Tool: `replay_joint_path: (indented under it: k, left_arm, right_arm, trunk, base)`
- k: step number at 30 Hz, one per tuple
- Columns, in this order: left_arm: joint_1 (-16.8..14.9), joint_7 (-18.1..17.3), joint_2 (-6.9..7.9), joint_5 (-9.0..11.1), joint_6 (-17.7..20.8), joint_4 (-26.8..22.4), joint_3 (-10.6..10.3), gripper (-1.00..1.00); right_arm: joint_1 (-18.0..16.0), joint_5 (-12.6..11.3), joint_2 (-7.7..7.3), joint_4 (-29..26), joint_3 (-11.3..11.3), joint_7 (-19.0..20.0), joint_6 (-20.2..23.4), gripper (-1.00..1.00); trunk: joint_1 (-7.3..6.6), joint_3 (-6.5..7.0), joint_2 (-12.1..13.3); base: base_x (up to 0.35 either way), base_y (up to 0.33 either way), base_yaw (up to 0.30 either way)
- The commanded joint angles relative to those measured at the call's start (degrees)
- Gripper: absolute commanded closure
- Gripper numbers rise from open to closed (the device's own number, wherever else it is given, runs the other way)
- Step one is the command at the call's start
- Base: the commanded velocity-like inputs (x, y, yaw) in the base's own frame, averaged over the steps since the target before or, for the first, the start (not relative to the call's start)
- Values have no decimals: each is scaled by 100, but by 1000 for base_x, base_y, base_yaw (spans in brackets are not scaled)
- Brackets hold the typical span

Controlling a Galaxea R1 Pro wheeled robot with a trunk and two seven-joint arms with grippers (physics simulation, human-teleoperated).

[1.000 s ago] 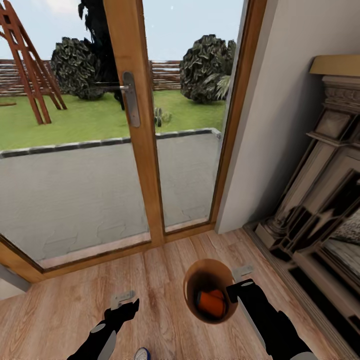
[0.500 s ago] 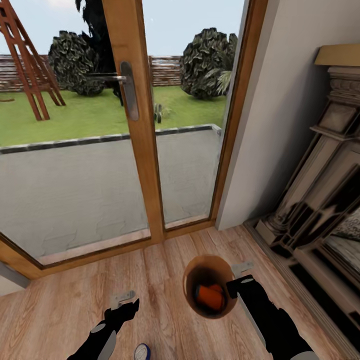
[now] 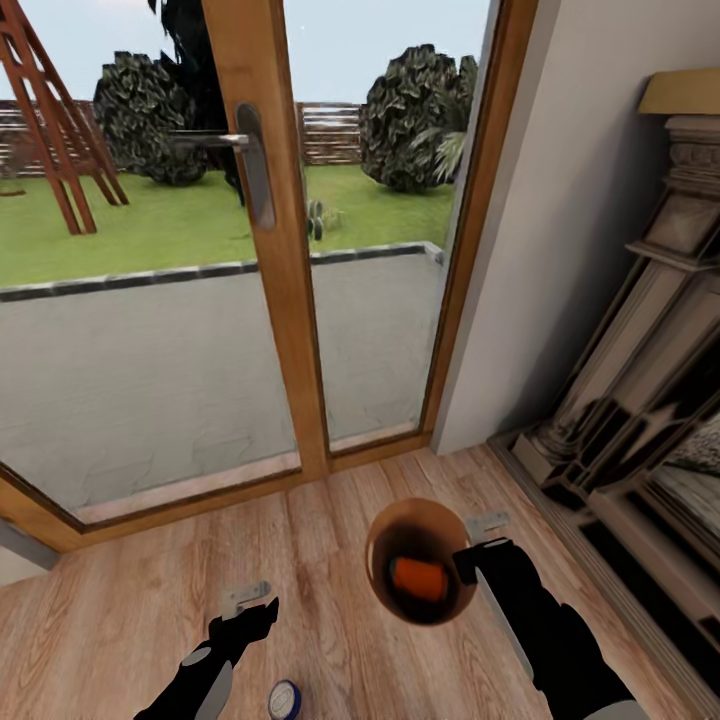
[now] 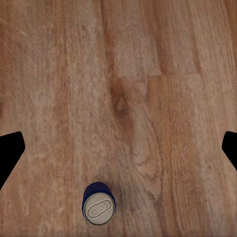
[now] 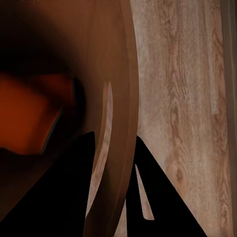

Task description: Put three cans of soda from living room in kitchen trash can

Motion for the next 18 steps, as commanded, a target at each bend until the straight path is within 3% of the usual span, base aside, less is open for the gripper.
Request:
replay_joint_path:
  k: [1,18]
  left_arm:
    - [0,0,0,0,-1,0,0,-100]
    - [0,0,0,0,-1,0,-7,-100]
  right_arm:
    - [-3,-23,1,-9,-1,15,2,100]
    - [-3,-23,1,-16,-2,15,6,100]
  trunk:
    - [22,-23,-42]
    - [396,-471,-724]
  base:
    - [0,0,0]
    - [0,0,0]
